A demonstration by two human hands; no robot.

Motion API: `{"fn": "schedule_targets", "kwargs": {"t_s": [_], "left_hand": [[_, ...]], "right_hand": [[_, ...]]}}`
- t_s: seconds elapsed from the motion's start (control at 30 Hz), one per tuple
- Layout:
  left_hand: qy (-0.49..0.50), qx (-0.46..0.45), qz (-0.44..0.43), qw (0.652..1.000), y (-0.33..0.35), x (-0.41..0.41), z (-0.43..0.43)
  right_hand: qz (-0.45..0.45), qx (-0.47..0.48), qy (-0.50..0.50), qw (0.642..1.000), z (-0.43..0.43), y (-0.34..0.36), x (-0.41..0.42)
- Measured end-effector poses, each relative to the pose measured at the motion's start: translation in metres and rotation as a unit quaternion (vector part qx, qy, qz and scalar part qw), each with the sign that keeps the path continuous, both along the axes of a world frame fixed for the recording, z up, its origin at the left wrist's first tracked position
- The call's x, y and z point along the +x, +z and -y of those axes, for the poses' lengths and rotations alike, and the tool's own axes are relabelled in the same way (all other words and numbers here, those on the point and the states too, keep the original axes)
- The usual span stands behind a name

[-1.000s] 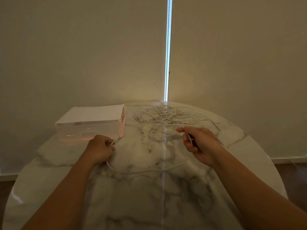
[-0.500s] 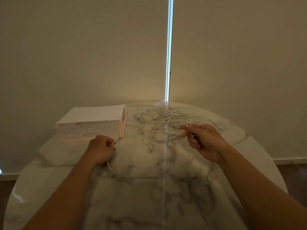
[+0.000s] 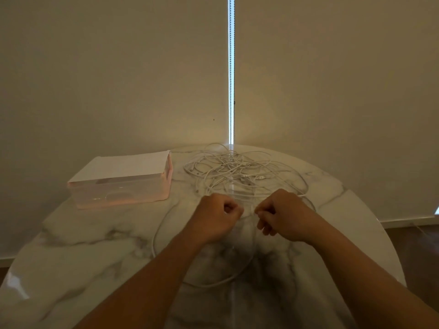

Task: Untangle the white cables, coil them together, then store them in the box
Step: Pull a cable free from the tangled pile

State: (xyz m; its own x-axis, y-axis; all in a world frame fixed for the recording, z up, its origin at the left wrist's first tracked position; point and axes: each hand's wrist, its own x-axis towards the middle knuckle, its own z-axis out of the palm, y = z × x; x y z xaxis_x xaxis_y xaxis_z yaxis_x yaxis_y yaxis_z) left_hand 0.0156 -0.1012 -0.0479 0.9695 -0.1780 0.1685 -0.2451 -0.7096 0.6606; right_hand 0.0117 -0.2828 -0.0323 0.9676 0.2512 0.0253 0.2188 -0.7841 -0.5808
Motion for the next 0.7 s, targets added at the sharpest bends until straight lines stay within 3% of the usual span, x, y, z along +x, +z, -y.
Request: {"fn": "schedule_targets", "kwargs": {"t_s": [0.17, 0.37, 0.7], "left_hand": [[0.022, 0.048, -0.044, 0.998, -0.015, 0.013, 0.026], [0.040, 0.110, -0.025, 0.993, -0.020, 0.009, 0.031], [0.061, 0.019, -0.004, 0.998, -0.016, 0.012, 0.014]], "right_hand": [[0.185, -0.080, -0.065, 0.977, 0.025, 0.008, 0.018], [0.096, -0.189, -0.005, 0.977, 0.020, -0.020, 0.049], [0.107, -0.245, -0.002, 0.964, 0.014, -0.020, 0.059]]}}
